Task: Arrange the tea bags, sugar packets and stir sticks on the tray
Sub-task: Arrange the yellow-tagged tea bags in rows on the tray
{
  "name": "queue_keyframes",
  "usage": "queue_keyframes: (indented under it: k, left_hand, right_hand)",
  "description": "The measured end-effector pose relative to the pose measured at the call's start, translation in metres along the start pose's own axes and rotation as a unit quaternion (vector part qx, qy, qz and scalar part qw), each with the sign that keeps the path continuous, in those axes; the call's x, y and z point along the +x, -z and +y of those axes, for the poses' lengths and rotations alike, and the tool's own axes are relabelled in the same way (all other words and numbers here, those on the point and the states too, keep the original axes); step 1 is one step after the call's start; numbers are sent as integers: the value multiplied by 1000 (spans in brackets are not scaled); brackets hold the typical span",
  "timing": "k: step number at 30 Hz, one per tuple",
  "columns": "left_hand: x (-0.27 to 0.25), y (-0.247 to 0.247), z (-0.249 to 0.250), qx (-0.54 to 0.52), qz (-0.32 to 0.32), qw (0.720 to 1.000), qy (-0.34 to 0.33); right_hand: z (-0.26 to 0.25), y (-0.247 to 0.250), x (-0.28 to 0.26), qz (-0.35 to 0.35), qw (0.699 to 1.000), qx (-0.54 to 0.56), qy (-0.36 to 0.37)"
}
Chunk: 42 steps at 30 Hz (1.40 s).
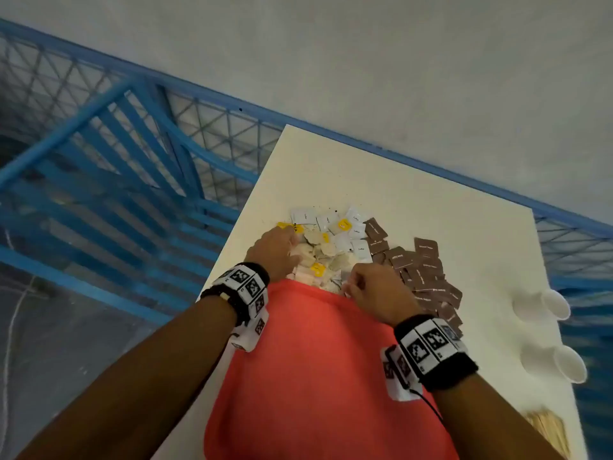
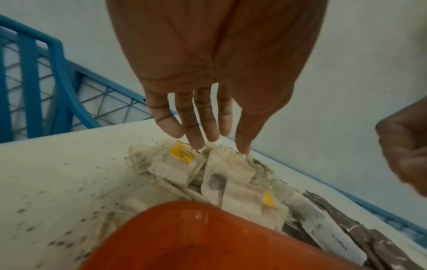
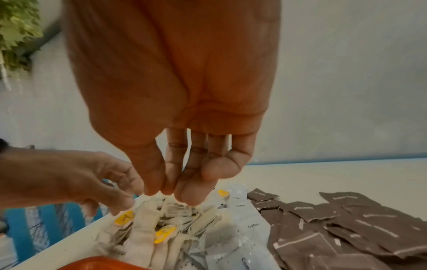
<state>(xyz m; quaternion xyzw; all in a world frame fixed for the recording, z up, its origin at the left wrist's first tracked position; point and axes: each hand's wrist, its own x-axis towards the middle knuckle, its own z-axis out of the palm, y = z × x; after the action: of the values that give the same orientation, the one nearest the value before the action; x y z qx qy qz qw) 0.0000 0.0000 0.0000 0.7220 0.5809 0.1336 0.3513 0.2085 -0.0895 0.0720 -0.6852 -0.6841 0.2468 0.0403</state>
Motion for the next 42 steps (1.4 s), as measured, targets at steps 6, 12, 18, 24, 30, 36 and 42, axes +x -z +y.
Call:
queue_keyframes:
  k: [6, 12, 18, 24, 30, 36, 42]
  left_hand:
    - [19, -16, 1, 183, -38, 982, -26]
    - [5, -3, 6, 37, 33, 995, -85]
    - [-34, 39, 10, -179, 52, 982, -15]
    - [-72, 41, 11, -573, 57, 809, 117]
    - [-91, 33, 16, -699, 47, 686, 197]
    - [-98, 40, 33, -688, -17, 702, 181]
    - [-104, 44, 66, -726, -5, 669, 157]
  right_hand:
    - [28, -10, -8, -44, 999, 0, -6]
    - [39, -6, 10, -28, 999, 21, -17]
    - [1, -1, 65, -8, 995, -82, 59]
    - [-23, -35, 109, -88, 962, -226, 129]
    - [-16, -47, 117, -54, 974, -182, 121]
    - [5, -3, 95, -3, 994, 18, 109]
    - [9, 74, 32, 3, 975, 218, 45]
